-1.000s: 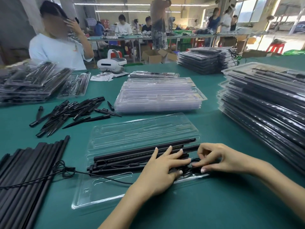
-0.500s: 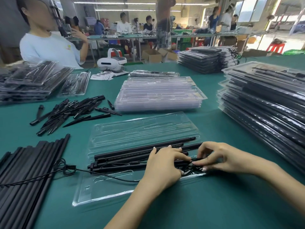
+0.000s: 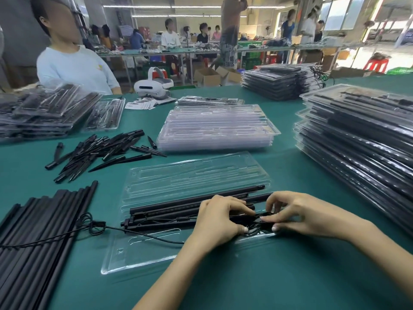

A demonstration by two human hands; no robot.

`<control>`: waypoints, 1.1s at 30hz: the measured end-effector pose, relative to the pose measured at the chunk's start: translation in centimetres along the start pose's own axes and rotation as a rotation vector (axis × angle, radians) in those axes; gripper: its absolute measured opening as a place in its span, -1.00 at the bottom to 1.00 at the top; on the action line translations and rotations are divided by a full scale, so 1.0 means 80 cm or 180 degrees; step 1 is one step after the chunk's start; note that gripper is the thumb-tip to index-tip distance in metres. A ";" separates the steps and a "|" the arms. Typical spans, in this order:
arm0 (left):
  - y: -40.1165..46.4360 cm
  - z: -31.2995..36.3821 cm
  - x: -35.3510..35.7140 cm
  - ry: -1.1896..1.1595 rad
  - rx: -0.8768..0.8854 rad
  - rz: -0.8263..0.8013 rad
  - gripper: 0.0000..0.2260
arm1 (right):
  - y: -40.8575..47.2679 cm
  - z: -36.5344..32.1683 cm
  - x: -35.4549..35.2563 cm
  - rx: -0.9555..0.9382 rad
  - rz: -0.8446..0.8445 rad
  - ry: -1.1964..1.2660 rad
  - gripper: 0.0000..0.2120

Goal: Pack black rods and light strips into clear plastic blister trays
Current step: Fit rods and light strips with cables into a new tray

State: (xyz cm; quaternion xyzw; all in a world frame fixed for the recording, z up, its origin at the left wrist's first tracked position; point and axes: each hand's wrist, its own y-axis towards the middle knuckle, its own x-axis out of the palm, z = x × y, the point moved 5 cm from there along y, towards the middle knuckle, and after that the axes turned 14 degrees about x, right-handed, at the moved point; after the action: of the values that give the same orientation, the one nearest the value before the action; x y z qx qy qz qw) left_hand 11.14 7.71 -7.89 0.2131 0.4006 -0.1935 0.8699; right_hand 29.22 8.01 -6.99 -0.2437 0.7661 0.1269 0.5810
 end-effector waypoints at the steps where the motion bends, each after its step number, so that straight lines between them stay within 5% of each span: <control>1: 0.002 0.001 0.000 0.0071 -0.0014 -0.0006 -0.63 | 0.003 0.000 -0.001 0.0003 -0.0044 -0.0031 -0.77; 8: 0.003 0.006 0.004 0.0366 -0.0042 -0.0052 -0.66 | 0.027 -0.004 -0.015 -0.0023 -0.0626 -0.0317 -0.73; 16: -0.002 0.007 0.005 0.0247 -0.0088 0.0182 -0.67 | 0.009 -0.002 0.000 -0.0118 0.0092 -0.0229 -0.78; 21: -0.007 0.006 0.005 0.0161 0.0015 0.0335 -0.66 | 0.002 0.007 -0.007 -0.0074 -0.0373 0.0191 -0.72; 26: -0.010 0.010 0.005 0.0181 0.0019 0.0469 -0.62 | 0.006 0.005 -0.004 -0.0036 -0.0193 0.0041 -0.75; 33: -0.029 0.061 0.016 0.1959 0.0805 0.0310 -0.80 | 0.002 -0.014 0.001 -0.0006 0.0193 -0.0639 -0.75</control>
State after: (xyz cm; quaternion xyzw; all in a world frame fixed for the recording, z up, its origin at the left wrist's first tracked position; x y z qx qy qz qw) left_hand 13.74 3.04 -6.51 0.3867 0.6066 -0.1264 0.6831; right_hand 28.19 7.61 -6.80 -0.2070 0.7109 0.1689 0.6505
